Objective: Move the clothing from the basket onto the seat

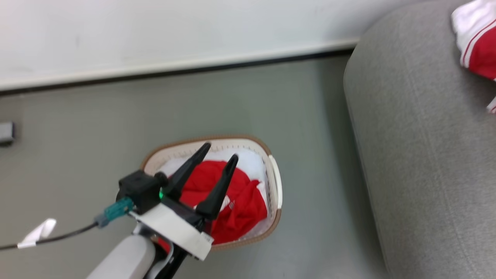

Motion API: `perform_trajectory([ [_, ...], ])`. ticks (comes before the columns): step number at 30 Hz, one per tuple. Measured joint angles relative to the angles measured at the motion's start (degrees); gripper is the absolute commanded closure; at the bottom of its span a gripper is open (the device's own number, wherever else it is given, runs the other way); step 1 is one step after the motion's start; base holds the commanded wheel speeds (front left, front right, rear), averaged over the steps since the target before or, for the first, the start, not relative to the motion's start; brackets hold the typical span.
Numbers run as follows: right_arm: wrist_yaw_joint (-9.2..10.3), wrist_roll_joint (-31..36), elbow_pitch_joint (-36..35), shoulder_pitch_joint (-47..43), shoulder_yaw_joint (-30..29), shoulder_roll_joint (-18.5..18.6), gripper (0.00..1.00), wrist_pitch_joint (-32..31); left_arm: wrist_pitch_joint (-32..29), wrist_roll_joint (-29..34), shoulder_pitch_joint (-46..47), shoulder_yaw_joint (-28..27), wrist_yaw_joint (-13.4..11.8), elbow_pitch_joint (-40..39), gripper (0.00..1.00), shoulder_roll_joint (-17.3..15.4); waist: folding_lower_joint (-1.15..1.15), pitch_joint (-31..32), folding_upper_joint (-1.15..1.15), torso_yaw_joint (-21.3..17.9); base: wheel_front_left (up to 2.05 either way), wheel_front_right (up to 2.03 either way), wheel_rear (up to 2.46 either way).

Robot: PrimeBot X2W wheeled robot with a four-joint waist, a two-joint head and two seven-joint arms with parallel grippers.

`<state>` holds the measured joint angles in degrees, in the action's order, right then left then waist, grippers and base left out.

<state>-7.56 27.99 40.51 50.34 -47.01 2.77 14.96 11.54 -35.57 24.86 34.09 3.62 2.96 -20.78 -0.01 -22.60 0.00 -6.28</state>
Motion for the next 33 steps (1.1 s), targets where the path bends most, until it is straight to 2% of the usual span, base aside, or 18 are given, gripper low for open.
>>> perform_trajectory([
  [6,0.00,-11.91,-9.38,-14.86,12.02,0.10,0.00,0.09,1.71,-1.58,-5.49,-1.10,-1.25,2.53,0.00,0.31,0.00,6.20,0.00,0.02,0.00,0.00,0.00],
  [12,0.00,-19.31,-15.49,-25.22,19.71,1.10,0.00,0.08,3.03,-2.26,-9.97,-3.14,-2.67,4.10,0.00,1.38,-0.01,12.24,0.01,0.51,0.00,0.00,0.00],
  [21,0.00,-24.35,-22.03,-38.79,28.47,0.96,0.00,0.09,3.58,-0.15,-16.35,-7.58,-4.70,5.98,0.00,3.03,-0.01,20.27,0.00,3.49,0.00,0.00,0.00],
  [29,0.00,-28.48,-24.70,-45.98,34.34,0.18,0.00,0.09,3.60,6.22,-22.40,-14.58,-4.66,5.71,0.00,5.70,0.00,23.83,0.00,7.85,0.00,0.00,0.00],
  [33,0.00,-32.17,-24.28,-48.35,37.84,0.11,0.00,0.09,3.60,8.95,-24.61,-18.04,-3.56,6.97,0.00,7.82,0.00,24.72,0.00,9.49,0.00,0.00,0.00],
])
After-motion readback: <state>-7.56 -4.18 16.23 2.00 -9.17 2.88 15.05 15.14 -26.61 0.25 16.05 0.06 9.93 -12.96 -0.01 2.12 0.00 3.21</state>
